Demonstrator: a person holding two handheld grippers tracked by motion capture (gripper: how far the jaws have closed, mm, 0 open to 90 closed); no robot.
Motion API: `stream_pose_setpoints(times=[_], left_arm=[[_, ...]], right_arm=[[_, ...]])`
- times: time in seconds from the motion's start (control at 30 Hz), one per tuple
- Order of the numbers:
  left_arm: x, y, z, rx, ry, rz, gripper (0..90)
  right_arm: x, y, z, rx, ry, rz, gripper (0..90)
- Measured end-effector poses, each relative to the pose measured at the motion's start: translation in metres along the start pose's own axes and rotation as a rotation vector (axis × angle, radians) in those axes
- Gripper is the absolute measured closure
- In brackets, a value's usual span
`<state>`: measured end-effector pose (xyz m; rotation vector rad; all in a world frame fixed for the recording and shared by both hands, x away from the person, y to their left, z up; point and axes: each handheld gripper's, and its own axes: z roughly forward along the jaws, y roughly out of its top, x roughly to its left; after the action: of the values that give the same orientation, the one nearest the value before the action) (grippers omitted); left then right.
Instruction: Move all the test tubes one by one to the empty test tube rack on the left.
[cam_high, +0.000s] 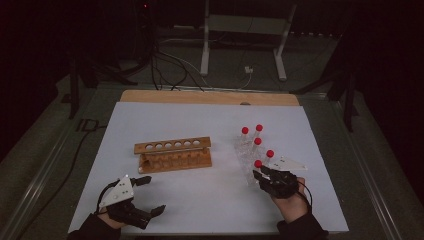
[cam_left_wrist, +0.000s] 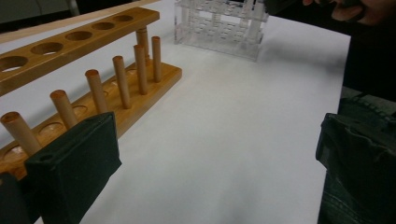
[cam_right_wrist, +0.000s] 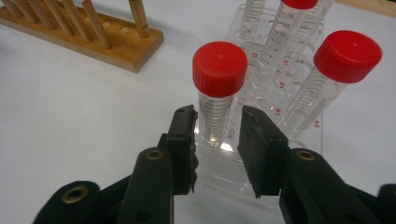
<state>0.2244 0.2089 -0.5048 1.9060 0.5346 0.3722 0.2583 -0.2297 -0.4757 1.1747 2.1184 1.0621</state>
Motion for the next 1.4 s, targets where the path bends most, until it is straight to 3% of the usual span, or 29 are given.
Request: stream_pose_setpoints(times=[0.3, 0.8, 1.4], left_arm=[[0.001, 0.000, 0.000, 0.006, 0.002, -0.005, 0.4], [0.001, 0.000, 0.001, 0.014, -0.014, -0.020, 0.4], [0.001, 0.000, 0.001, 0.021, -0.016, -0.018, 0.4]], right_arm=[[0.000, 0.002, 0.004, 0.002, -0.002, 0.001, 72.1], [0.002, 0.003, 0.007, 0.003, -0.005, -0.016, 74.5], [0.003, 0.019, -0.020, -0.074, -0.008, -0.041, 74.6]])
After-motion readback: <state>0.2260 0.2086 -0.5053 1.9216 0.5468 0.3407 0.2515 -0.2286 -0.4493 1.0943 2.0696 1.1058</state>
